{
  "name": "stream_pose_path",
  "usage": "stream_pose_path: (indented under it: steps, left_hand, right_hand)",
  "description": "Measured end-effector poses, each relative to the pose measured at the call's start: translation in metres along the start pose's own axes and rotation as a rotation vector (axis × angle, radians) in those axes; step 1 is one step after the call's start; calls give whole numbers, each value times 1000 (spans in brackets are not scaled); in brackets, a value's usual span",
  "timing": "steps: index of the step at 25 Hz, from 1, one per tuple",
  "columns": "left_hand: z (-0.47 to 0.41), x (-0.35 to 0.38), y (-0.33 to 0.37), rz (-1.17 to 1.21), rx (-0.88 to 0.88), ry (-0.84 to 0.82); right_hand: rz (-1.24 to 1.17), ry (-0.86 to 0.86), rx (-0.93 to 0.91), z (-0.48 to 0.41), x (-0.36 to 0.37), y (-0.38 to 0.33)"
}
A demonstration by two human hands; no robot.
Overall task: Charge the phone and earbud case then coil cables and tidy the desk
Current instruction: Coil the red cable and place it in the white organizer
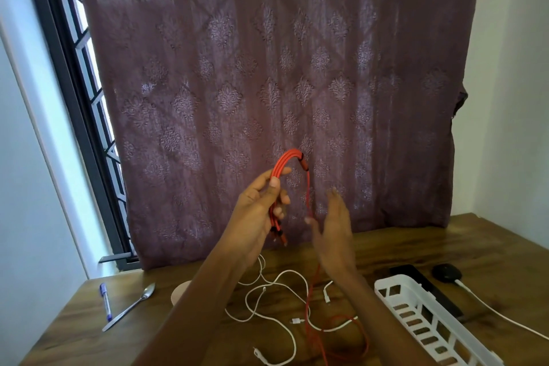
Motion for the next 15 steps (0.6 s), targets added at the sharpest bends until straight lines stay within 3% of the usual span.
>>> stream_pose_path:
  steps: [3,5,7,11,15]
  left_hand:
    - [1,5,0,35,-29,-8]
    - [1,8,1,83,-61,-7]
    - [0,10,1,152,-113,-25]
    - [3,14,-1,231,-242,-113]
    - [-1,17,-2,254,-177,-55]
  right_hand:
    - [-273,-2,-72,-13,-1,-18]
    - [-529,-5,14,-20,-1,-20]
    - [-611,43,155,-25,-1,-14]
    - [-345,175,282,-22,-9,3]
    - [18,-64,195,0,-8,11]
Point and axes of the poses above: each hand's wrist, its own z-axis away from the middle knuckle, its own x-axis out of the palm, y = z × x, the point moved 1 cm from there along -z, towards the middle knuckle, and after that the axes turned 3 degrees about z, right-handed, at the moved point
